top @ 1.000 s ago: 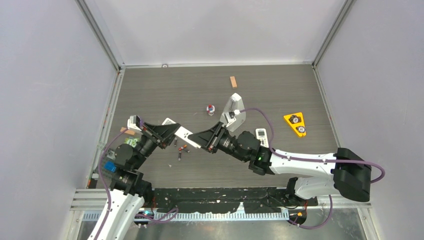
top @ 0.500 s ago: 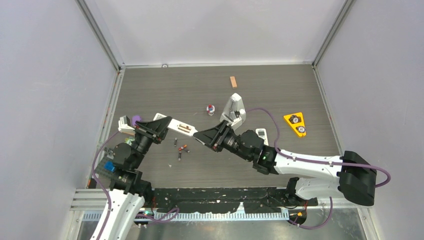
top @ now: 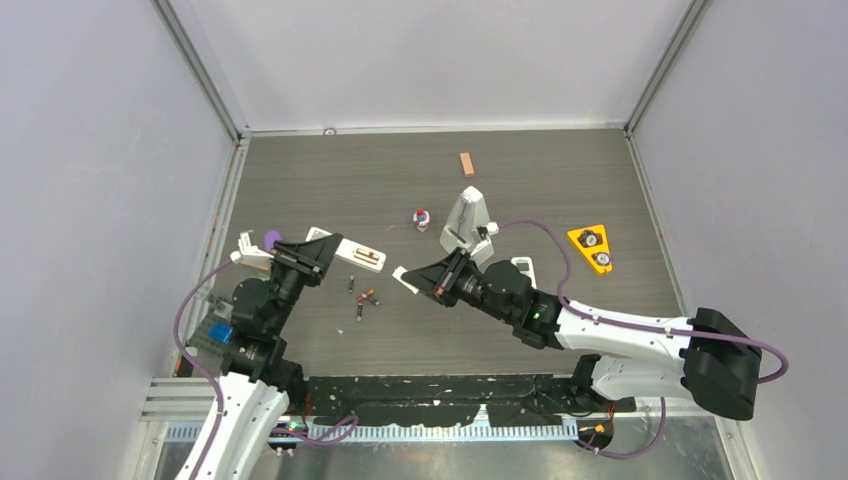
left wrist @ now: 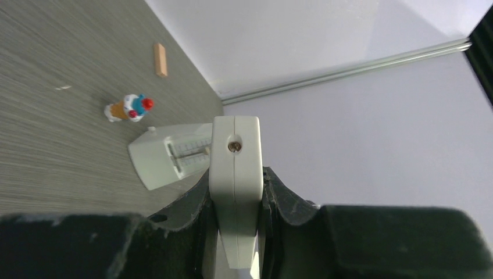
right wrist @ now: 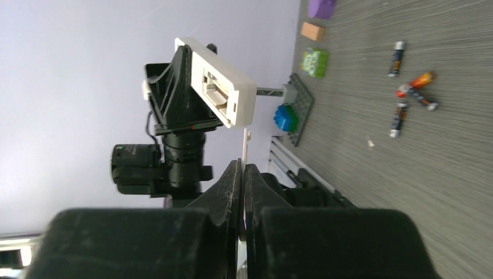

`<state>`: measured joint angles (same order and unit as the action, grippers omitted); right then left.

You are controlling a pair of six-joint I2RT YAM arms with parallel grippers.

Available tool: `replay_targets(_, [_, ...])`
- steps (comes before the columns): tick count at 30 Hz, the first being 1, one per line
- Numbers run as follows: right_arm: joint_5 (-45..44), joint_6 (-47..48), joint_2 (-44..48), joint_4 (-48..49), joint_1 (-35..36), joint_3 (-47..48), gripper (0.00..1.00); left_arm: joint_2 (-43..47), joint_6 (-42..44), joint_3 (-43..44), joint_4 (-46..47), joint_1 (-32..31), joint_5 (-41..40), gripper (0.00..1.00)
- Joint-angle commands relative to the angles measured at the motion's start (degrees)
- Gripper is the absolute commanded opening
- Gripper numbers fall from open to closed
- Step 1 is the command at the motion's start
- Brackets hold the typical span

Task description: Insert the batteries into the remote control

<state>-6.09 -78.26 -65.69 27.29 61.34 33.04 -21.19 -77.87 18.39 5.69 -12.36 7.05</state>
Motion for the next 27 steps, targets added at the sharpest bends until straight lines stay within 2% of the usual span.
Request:
replay_targets(1, [0.29, 5.33, 1.55, -6.02, -2.17, -1.29, 0.06, 0.7, 8.93, 0.6, -3.51, 0.23, -3.15, 0.0])
replay_targets(8, [-8.36, 22.27, -4.01, -22.16, -4.65, -0.5, 0.06, -0.17, 22.63, 5.22, -9.14, 0.23, 6.18, 0.0])
replay_targets(13, [-10.55, 29.85, -10.14, -24.7, -4.8, 0.83, 0.11, -0.43, 35.82, 10.05, -17.56, 0.19, 12.18, 0.0])
replay_targets(14, [-10.67, 30.82, -10.94, -25.24, -4.82, 1.29, 0.16, -0.05, 37.43, 10.62, -18.88, 0.23, 12.65, 0.0])
replay_targets(19, [-13.61, 31.84, -13.75, -26.3, -4.9, 0.76, 0.27, 3.32, 41.8, 12.74, -24.8, 0.23, 12.29, 0.0])
replay_targets(24, [-16.88, 32.75, -12.68, -31.66, -4.82, 3.04, 0.53, 5.76, 45.63, 13.52, -26.76, 0.2, 16.07, 0.0])
replay_targets(27, [-17.08, 34.4, -10.02, -34.07, -4.44, 4.12, 0.62, 5.58, 48.45, 14.03, -26.45, 0.21, 21.31, 0.0])
